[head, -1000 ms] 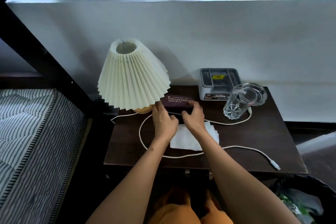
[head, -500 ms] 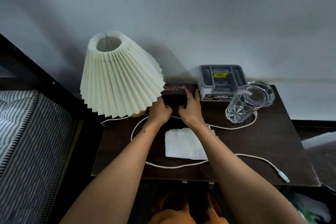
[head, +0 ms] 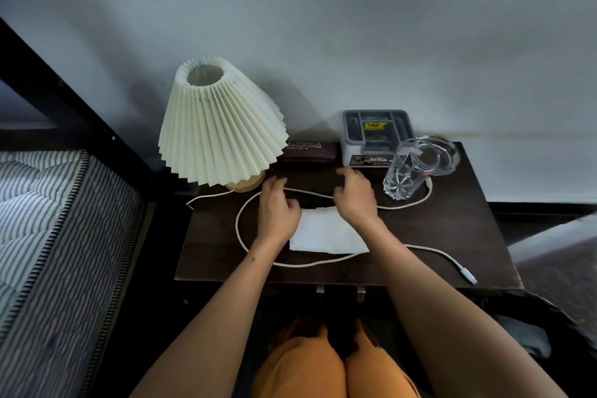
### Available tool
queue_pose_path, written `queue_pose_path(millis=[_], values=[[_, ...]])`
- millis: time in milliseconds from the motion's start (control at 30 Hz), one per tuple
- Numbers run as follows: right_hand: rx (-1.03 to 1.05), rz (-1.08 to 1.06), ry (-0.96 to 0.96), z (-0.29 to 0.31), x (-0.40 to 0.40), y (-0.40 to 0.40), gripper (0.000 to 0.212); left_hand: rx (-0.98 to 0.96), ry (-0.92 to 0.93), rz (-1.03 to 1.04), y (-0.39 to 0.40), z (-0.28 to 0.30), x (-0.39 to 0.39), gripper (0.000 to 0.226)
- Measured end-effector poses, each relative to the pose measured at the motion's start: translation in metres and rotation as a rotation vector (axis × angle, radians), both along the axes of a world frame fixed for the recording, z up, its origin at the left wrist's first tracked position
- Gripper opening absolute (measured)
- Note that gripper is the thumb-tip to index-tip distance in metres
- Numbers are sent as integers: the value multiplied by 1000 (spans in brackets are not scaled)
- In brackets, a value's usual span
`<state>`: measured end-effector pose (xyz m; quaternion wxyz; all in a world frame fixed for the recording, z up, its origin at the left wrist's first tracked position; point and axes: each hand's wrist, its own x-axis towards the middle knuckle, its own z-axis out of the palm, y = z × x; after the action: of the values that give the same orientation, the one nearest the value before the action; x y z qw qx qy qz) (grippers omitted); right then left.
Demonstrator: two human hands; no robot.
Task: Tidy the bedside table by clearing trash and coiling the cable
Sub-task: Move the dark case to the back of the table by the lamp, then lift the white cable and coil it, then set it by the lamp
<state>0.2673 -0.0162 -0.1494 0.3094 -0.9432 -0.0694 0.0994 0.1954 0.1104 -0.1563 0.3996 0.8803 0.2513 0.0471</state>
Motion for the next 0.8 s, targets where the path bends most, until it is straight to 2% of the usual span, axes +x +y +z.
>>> queue_pose_path(millis=[100, 167, 267, 600, 800], values=[[-209, -9, 2, 2, -13, -24, 43, 57, -45, 186, -5, -2, -32, 42], [-300, -8, 12, 1, -23, -37, 41, 107, -17, 337, -9, -6, -50, 39], [-390, 33, 21, -5, -33, -50, 35, 128, 56, 460, -18, -10, -69, 37], [-487, 95, 30, -7, -35, -61, 37, -10, 365, 586, -33, -9, -76, 51], [-381, 41, -28, -4, -32, -60, 42, -242, 352, 696, -28, -5, -73, 60]])
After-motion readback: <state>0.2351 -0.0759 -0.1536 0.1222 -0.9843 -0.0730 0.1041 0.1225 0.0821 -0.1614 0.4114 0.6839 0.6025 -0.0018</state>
